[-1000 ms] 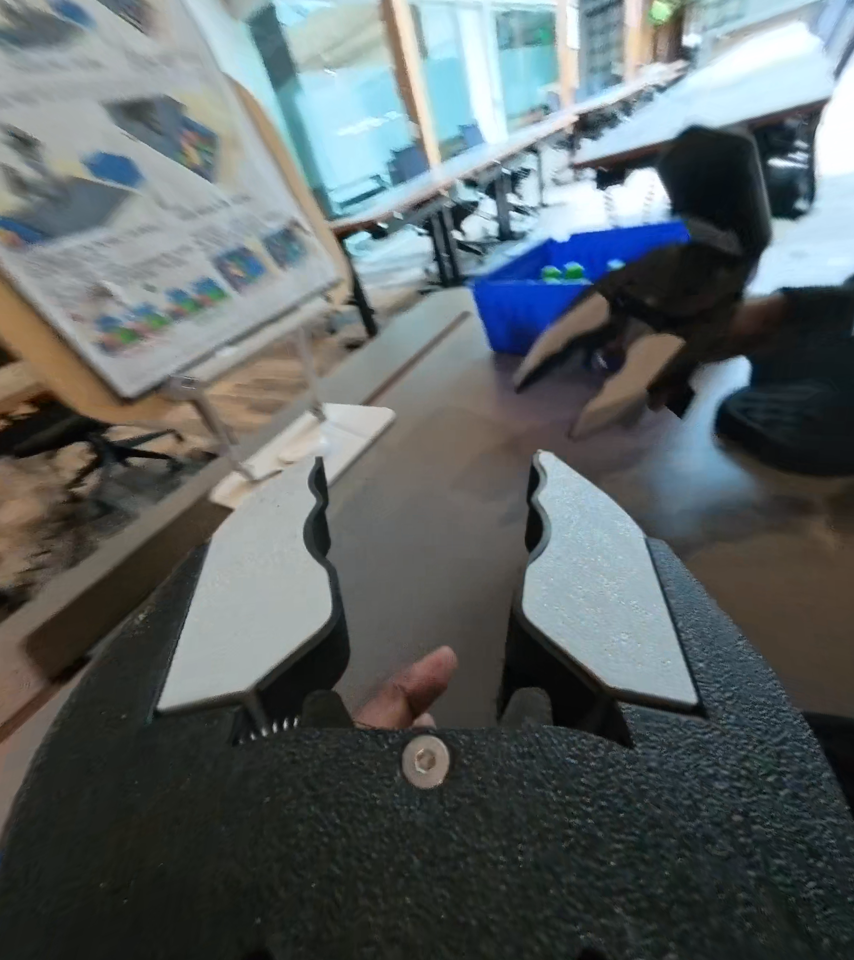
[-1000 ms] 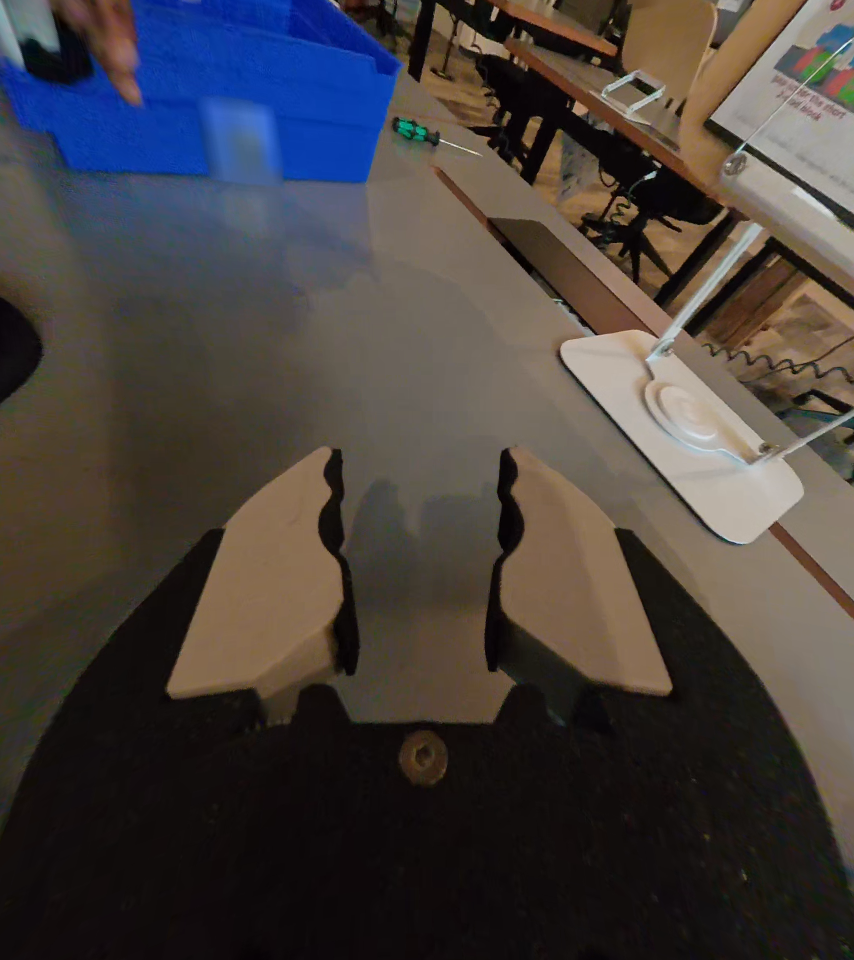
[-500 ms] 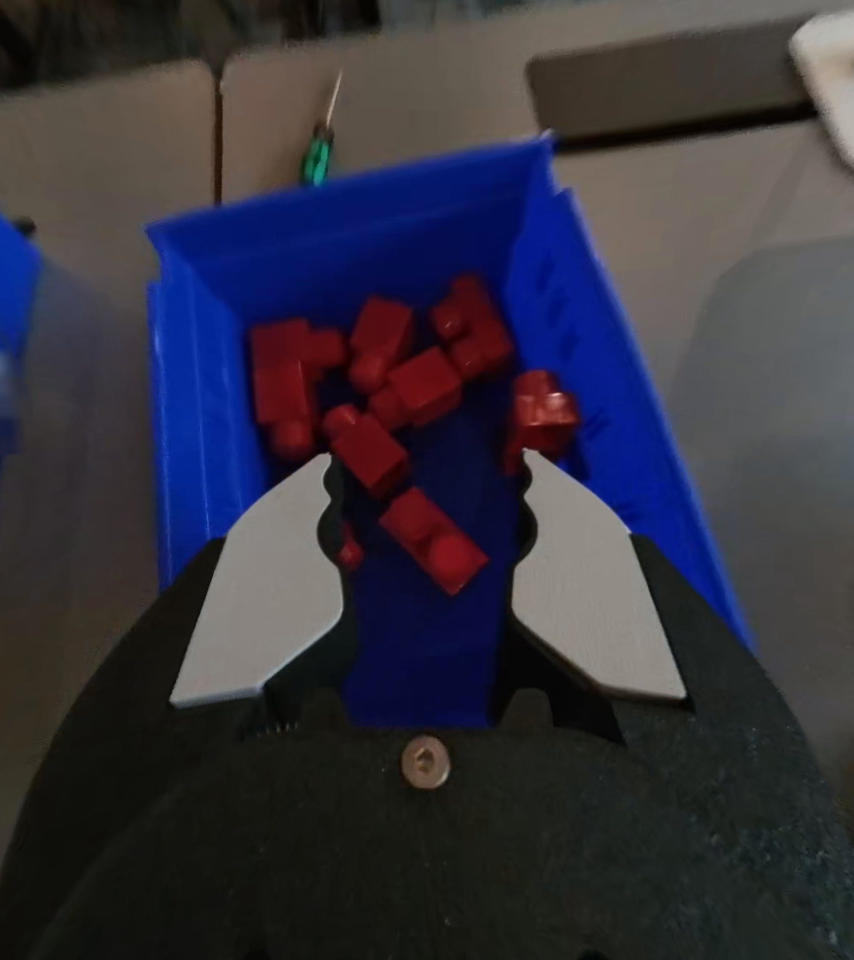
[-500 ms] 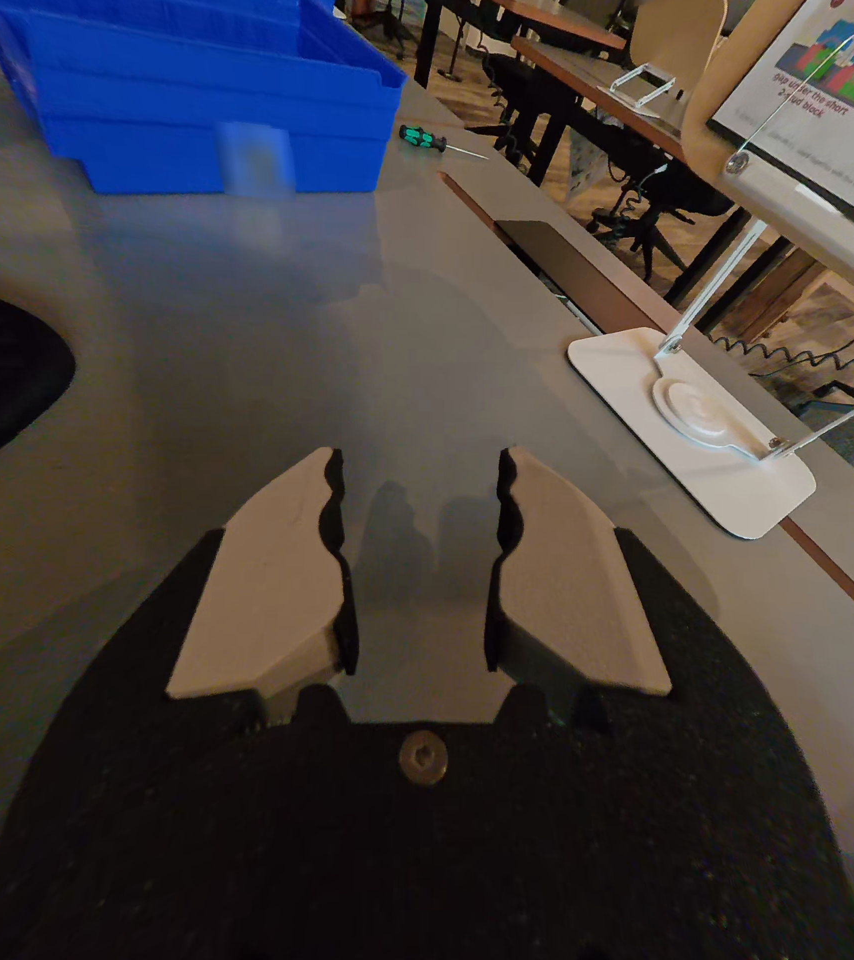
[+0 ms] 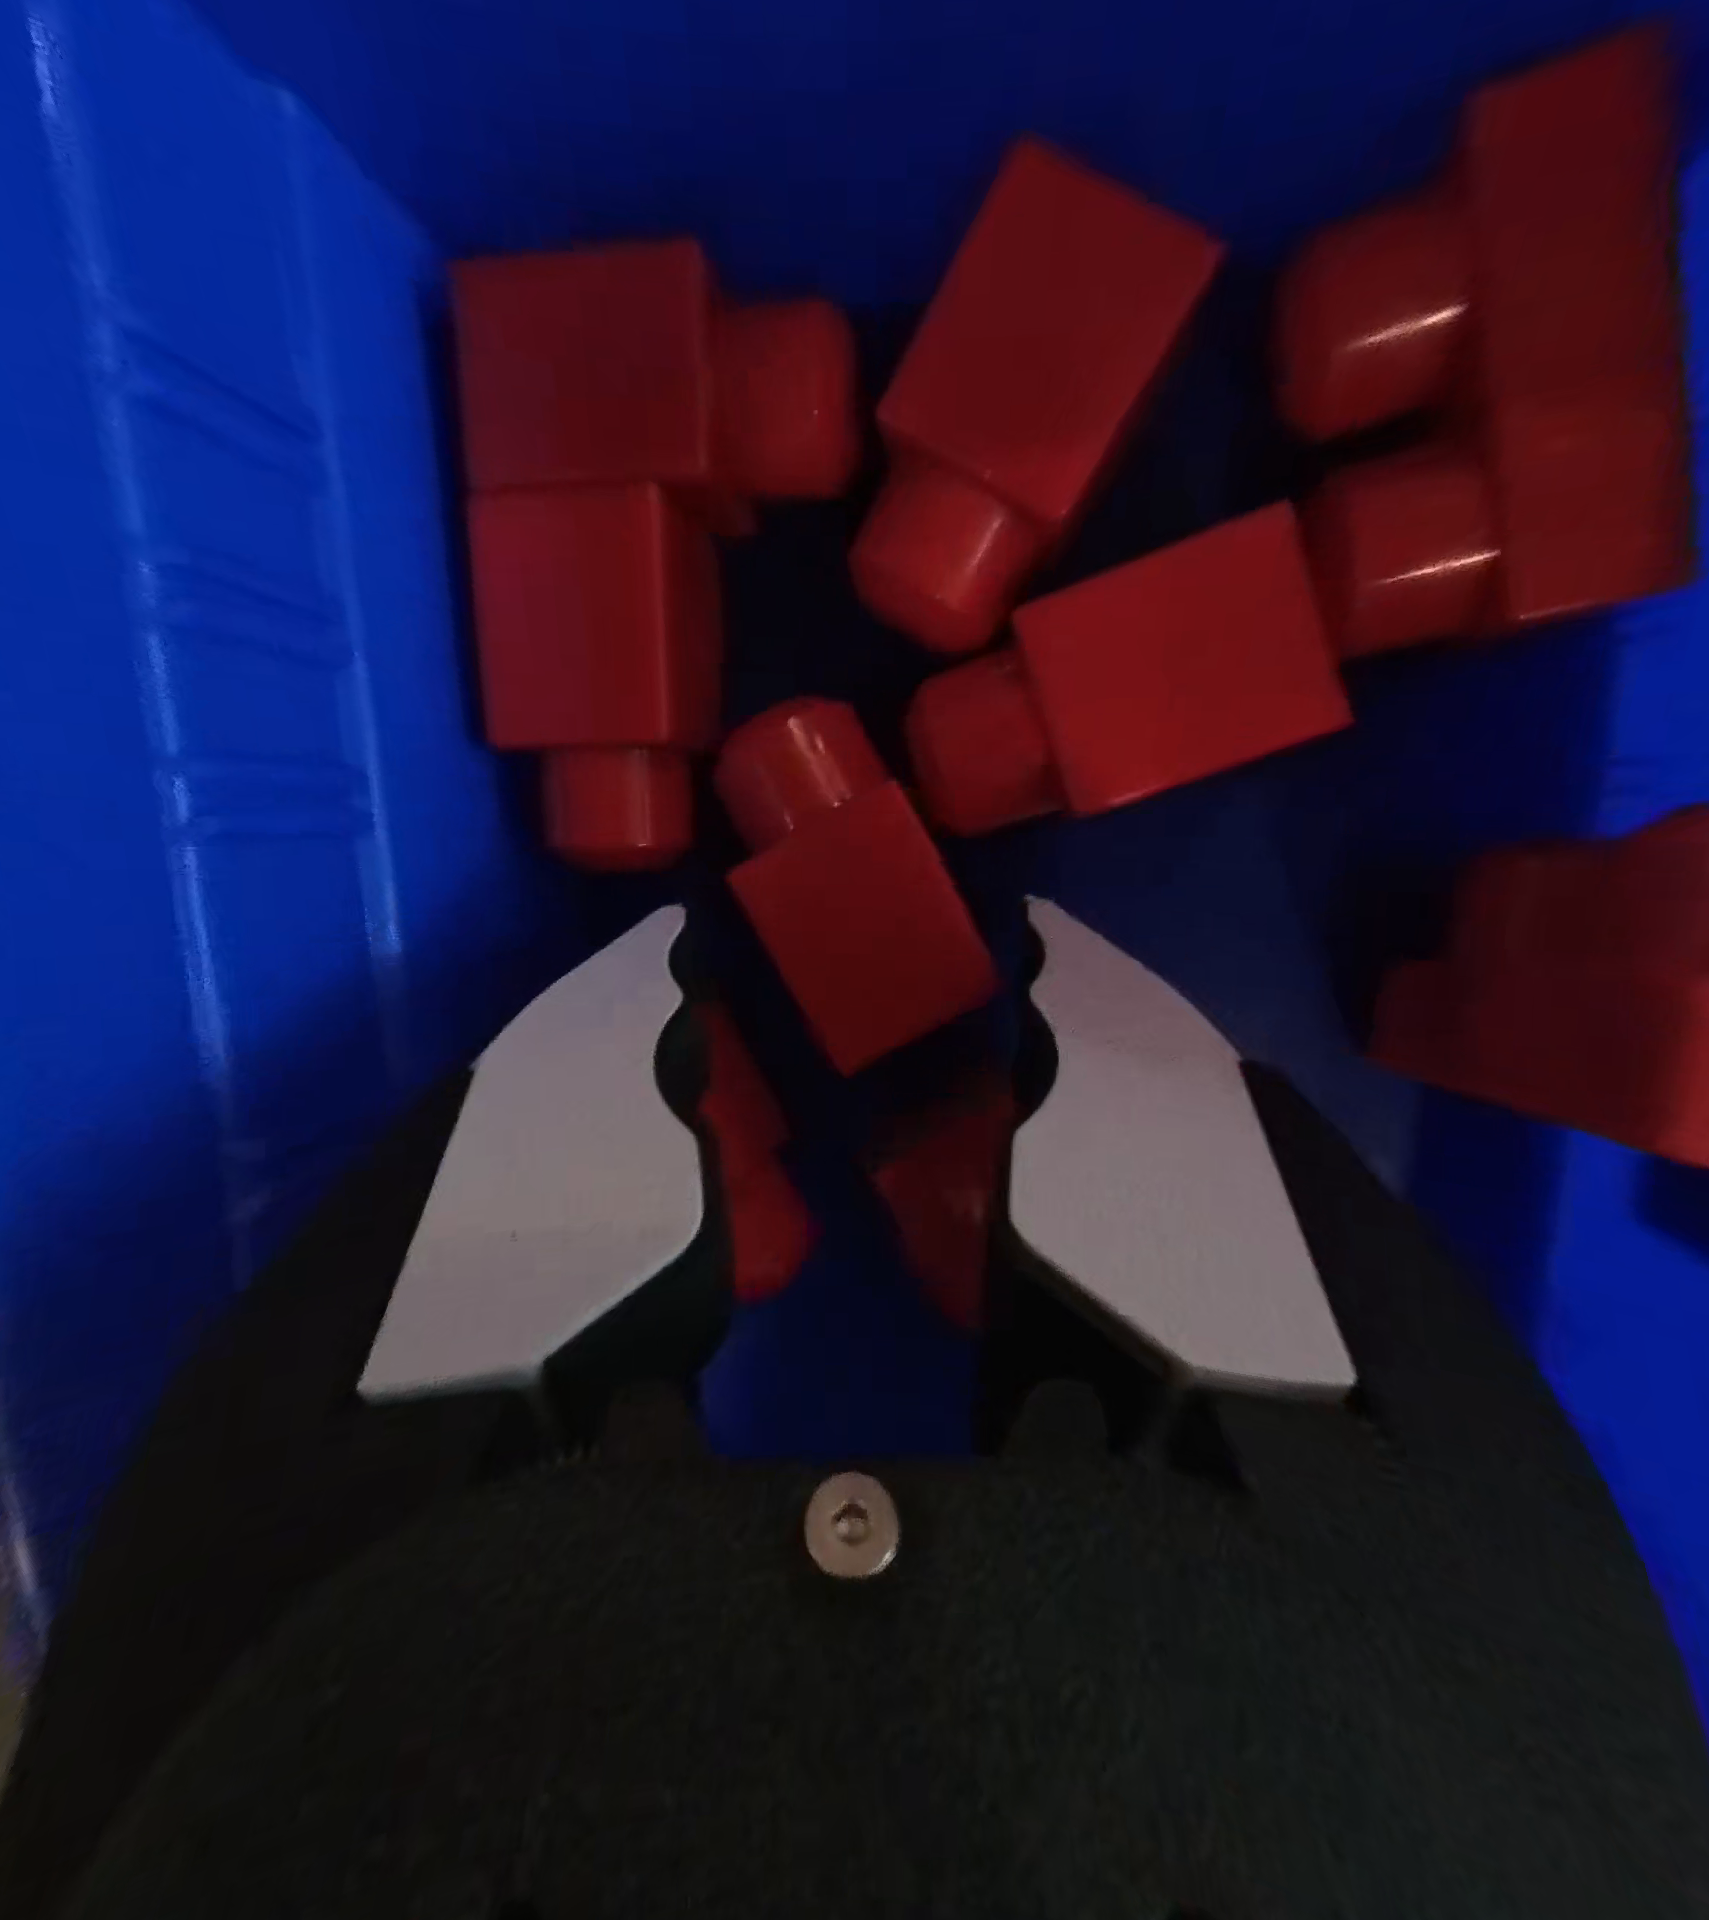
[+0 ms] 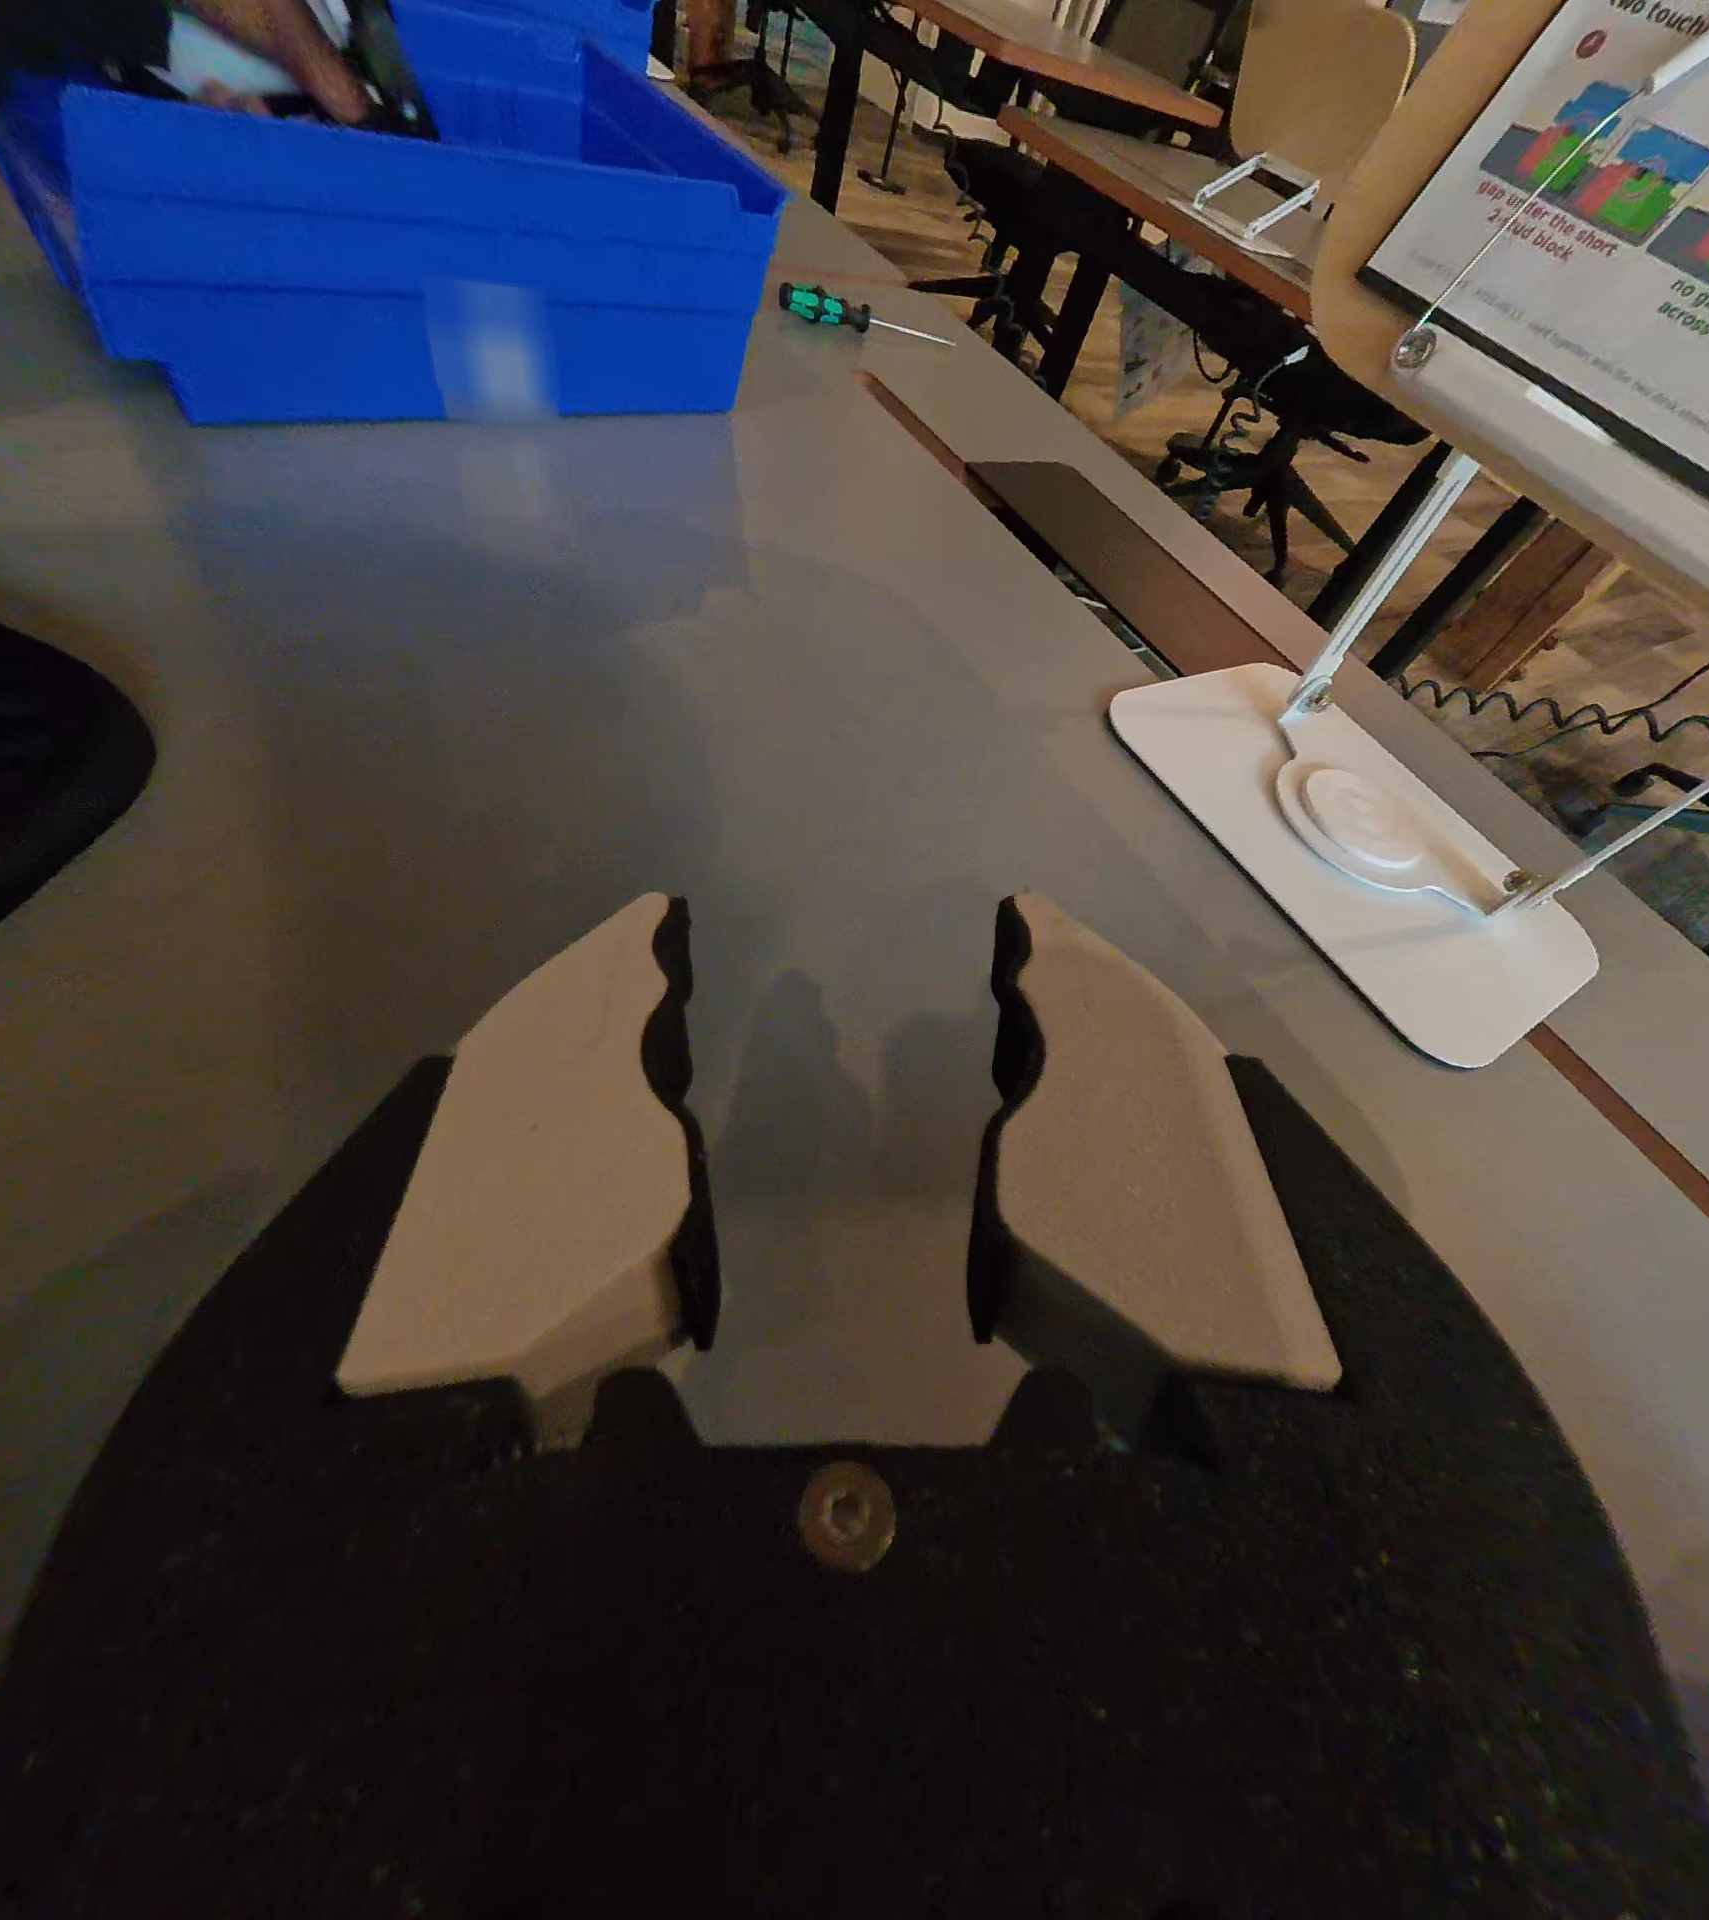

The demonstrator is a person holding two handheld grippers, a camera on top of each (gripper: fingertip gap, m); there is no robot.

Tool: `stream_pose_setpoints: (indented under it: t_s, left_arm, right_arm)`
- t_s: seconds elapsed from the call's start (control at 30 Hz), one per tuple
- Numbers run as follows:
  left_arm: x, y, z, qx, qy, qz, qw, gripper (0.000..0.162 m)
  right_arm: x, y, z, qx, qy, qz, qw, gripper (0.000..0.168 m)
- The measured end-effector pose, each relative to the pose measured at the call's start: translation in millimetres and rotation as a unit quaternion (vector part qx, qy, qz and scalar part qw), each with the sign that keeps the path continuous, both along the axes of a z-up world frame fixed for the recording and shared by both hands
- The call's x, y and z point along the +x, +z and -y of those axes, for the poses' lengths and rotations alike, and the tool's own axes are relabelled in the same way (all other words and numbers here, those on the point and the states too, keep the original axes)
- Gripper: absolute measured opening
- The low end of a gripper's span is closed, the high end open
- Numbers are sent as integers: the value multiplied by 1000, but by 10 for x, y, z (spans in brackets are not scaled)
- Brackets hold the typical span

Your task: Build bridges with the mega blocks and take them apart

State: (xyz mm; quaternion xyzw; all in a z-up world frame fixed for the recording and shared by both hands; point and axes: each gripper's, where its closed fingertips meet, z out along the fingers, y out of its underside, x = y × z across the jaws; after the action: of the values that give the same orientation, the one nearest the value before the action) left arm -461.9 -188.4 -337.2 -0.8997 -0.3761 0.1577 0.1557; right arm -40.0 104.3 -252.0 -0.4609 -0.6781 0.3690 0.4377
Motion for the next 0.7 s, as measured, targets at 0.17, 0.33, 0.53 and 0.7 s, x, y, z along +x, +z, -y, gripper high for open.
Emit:
stream_pose_setpoints:
  t_s: [0.17, 0.33, 0.53, 0.7]
  left_arm:
    - [-43, -12, 69, -45, -10, -23, 999, 40]
    - [-17, 202, 16, 8, -18, -55, 998, 39]
    - [272, 863, -217, 149, -63, -118, 980, 39]
    - [947, 1458, -651, 307, -161, -143, 927, 38]
  right_arm:
    - [-2, -15, 16, 1, 4, 4, 1000, 56]
    - [-8, -66, 27, 8, 8, 16, 1000, 56]
    - [-24, -70, 88, 12, 18, 19, 1000, 55]
    - [-25, -45, 156, 16, 31, 21, 999, 55]
